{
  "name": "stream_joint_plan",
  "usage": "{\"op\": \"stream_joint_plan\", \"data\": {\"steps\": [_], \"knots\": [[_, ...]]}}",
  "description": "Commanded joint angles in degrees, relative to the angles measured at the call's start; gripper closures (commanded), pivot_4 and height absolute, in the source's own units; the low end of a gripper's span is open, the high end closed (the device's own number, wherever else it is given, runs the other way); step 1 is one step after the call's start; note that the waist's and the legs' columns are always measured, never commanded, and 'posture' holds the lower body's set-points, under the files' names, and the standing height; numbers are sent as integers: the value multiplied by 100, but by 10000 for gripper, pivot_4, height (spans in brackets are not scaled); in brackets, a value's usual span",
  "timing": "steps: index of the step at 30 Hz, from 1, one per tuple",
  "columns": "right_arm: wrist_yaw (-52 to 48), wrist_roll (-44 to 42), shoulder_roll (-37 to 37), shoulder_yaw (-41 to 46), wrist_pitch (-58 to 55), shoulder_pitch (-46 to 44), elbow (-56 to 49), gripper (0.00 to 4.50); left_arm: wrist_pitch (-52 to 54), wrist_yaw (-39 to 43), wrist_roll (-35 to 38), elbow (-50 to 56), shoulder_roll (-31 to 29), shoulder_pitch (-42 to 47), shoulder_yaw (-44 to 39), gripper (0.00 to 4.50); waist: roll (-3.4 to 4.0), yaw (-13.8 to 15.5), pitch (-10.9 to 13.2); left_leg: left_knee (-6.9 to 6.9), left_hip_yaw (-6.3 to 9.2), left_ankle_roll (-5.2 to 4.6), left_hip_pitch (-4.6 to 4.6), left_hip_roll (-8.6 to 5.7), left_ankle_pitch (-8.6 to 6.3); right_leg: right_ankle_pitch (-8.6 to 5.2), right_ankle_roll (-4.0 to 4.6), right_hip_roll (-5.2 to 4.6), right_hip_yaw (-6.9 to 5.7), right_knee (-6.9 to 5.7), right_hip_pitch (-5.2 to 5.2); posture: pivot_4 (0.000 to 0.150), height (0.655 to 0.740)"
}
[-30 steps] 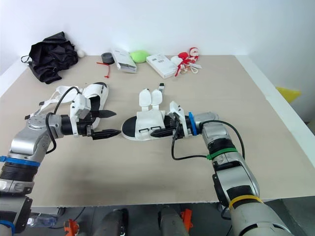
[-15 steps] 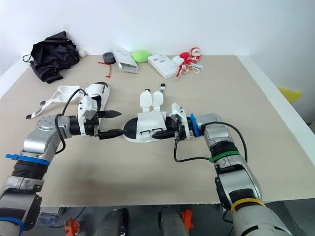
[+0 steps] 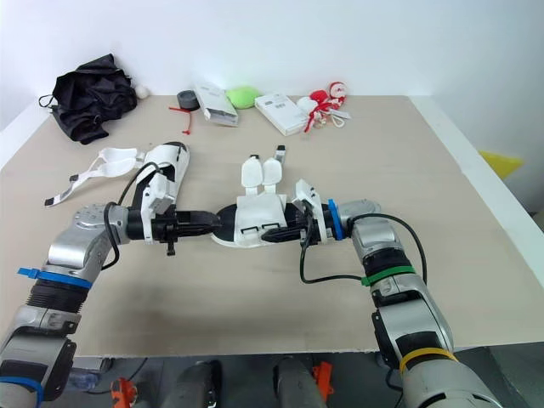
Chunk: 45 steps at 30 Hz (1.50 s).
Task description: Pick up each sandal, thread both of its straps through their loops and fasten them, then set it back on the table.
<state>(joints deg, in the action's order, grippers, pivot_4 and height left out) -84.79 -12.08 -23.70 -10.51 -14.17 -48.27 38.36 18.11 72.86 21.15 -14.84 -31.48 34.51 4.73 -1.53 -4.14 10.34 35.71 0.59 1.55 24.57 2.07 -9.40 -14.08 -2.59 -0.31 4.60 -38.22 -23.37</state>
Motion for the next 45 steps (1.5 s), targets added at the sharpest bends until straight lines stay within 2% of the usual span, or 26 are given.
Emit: {"op": "stream_joint_plan", "data": {"steps": [1, 6, 9, 19, 25, 30, 37, 45], "knots": [[-39, -91, -1, 106, -43, 1, -98, 45000, -322, 84, -147, -293, 112, 303, 81, 44168, 0, 1, 0, 0, 0, 0, 0, 0, 0, 0, 0, 0, 0, 0, 0, 1500, 7400], [-131, -136, -29, 78, -133, 49, -210, 45000, -903, -34, -837, -1065, 262, 732, 492, 44168, -1, 3, 0, 6, 1, 0, 1, -2, 0, 1, -2, 0, -1, -1, 1, 1500, 7400], [-132, -166, -35, 86, -194, 75, -309, 45000, -1050, 121, -1015, -1301, 290, 848, 659, 44168, -1, 2, 0, 4, 0, 0, 1, -2, 0, 1, -1, 0, 1, -1, 1, 1500, 7400], [-35, -228, -95, 159, -349, 256, -544, 45000, -1705, -245, -1610, -1882, 333, 867, 844, 44168, -1, 5, -1, 4, 3, -1, 3, -5, -1, 0, 0, -2, -1, -1, 2, 1500, 7400], [3, -315, -124, 196, -516, 389, -764, 45000, -1636, -457, -1441, -1967, 393, 894, 637, 44168, -3, 6, -2, 7, 5, -1, 0, -5, -1, -1, -3, -2, -1, -2, 6, 1500, 7400], [72, -537, -181, 316, -804, 640, -1307, 45000, -1463, -382, -1349, -1594, 496, 624, 710, 44168, -2, 34, -2, 8, 8, -1, 2, -5, -1, -2, -4, -2, -4, -2, 6, 1500, 7400], [198, -486, -223, 338, -873, 739, -1389, 45000, -1383, -266, -1399, -1324, 447, 375, 818, 44168, -3, 105, -4, 8, 9, 0, 0, -8, -2, -4, -8, -5, -5, -2, 7, 1500, 7400], [268, -462, -198, 347, -865, 735, -1354, 45000, -1475, -415, -1523, -1518, 591, 339, 922, 44168, -3, 111, -4, 8, 9, -1, -3, -5, -1, -3, -6, -2, -5, -3, 9, 1500, 7400]]}}
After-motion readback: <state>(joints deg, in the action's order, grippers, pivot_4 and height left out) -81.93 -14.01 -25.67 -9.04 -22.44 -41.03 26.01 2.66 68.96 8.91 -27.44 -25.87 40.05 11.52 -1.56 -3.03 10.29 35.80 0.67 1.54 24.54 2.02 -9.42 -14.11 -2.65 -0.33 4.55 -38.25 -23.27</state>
